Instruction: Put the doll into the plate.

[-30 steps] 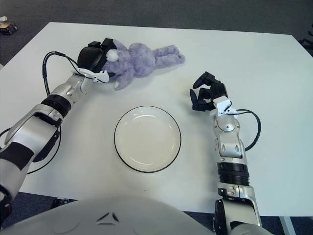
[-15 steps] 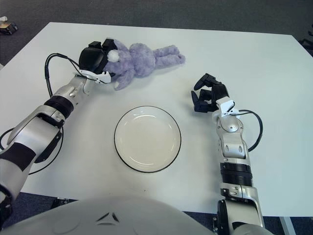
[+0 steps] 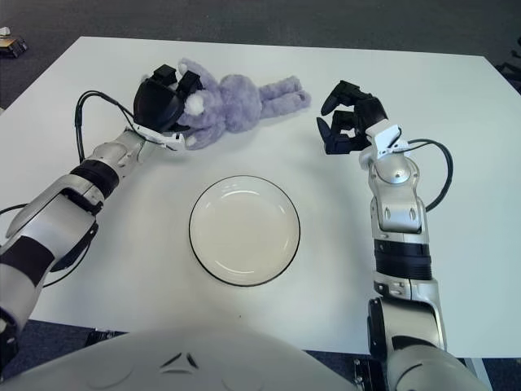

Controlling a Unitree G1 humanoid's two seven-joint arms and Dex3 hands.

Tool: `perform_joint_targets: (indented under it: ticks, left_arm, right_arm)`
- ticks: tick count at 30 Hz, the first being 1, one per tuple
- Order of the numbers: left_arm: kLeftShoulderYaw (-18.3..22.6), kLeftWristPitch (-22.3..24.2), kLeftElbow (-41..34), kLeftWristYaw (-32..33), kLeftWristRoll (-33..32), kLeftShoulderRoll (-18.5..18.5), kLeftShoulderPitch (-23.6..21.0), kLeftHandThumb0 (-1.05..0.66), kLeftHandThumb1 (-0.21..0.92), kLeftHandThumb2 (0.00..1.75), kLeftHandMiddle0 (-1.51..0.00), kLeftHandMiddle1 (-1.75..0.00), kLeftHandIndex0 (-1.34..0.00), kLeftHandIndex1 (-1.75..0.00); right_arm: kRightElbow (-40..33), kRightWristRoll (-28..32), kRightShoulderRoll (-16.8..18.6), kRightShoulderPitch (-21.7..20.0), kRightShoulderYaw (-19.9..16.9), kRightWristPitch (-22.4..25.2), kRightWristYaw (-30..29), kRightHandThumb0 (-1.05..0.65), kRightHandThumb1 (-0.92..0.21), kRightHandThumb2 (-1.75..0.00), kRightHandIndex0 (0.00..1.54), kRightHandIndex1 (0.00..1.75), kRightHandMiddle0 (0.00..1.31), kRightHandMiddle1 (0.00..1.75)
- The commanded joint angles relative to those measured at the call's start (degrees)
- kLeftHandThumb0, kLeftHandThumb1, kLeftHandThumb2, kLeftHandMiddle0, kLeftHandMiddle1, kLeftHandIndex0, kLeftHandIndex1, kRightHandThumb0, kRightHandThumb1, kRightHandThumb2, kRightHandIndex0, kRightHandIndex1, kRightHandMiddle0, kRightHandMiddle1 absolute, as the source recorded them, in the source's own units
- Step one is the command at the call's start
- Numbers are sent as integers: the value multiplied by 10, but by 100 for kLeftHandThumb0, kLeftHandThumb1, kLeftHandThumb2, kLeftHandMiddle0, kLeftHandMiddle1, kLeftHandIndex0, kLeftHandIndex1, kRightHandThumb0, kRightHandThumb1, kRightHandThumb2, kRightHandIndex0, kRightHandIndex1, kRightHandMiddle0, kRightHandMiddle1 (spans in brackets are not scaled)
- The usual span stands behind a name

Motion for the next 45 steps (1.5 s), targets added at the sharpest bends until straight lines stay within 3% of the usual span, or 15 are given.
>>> perform_joint_targets:
  ticks: [1, 7, 9, 13, 19, 25, 31, 33, 37, 39, 42, 45]
  left_arm:
    - [-41, 21, 30, 102, 55, 15, -36, 0, 1, 167, -85, -173, -61, -175]
    - [-69, 26, 50, 178, 86, 17, -76, 0, 3, 165, -82, -174, -59, -175]
    - [-77, 16, 50, 197, 95, 20, -89, 0, 4, 165, -82, -175, -59, -175]
    - [-90, 3, 52, 221, 107, 25, -105, 0, 3, 165, -82, -175, -59, -175]
    - [-111, 7, 55, 241, 127, 32, -130, 0, 0, 169, -85, -175, -61, -175]
    - [-123, 15, 59, 256, 137, 36, -151, 0, -5, 173, -89, -175, -65, -174]
    - [-129, 15, 57, 279, 142, 37, -169, -1, -7, 167, -89, -175, -81, -148]
    - [-132, 14, 58, 287, 144, 36, -174, -1, 2, 161, -77, -175, -74, -160]
    - [-141, 17, 62, 300, 151, 35, -183, -1, 9, 156, -68, -175, -67, -170]
    - [-145, 21, 65, 307, 155, 35, -188, -1, 8, 158, -68, -175, -67, -172]
    - [-148, 23, 56, 313, 164, 36, -195, -1, 6, 161, -69, -175, -69, -173]
    - [-152, 20, 44, 314, 174, 40, -198, -1, 5, 162, -70, -175, -70, -173]
  right_arm:
    - [14, 4, -19, -48, 8, 11, 17, -43, -46, -113, 87, 175, 50, 175]
    - [17, -9, -33, -99, 30, 37, 34, -43, -48, -110, 81, 175, 48, 175]
    - [20, -34, -39, -118, 50, 37, 33, -22, -38, -123, 74, 171, 45, 175]
    - [26, -68, -45, -141, 76, 33, 27, -6, -29, -133, 70, 168, 44, 175]
    - [77, -108, -49, -186, 110, -16, 18, -1, -28, -132, 70, 159, 43, 175]
    - [141, -151, -63, -218, 134, -95, -2, -1, -34, -125, 66, 160, 37, 175]
    - [197, -185, -81, -253, 161, -142, 12, -1, -45, -108, 60, 151, 34, 175]
    - [206, -191, -85, -263, 170, -144, 26, -1, -56, -92, 55, 145, 30, 175]
    - [217, -190, -87, -282, 181, -129, 64, -1, -71, -72, 50, 141, 22, 175]
    - [225, -182, -87, -296, 187, -114, 96, -21, -82, -61, 38, 137, 22, 173]
    - [273, -164, -91, -338, 190, -106, 153, -50, -72, -67, 31, 130, 7, 149]
    - [353, -156, -96, -387, 192, -127, 195, -59, -68, -71, 27, 126, 2, 136]
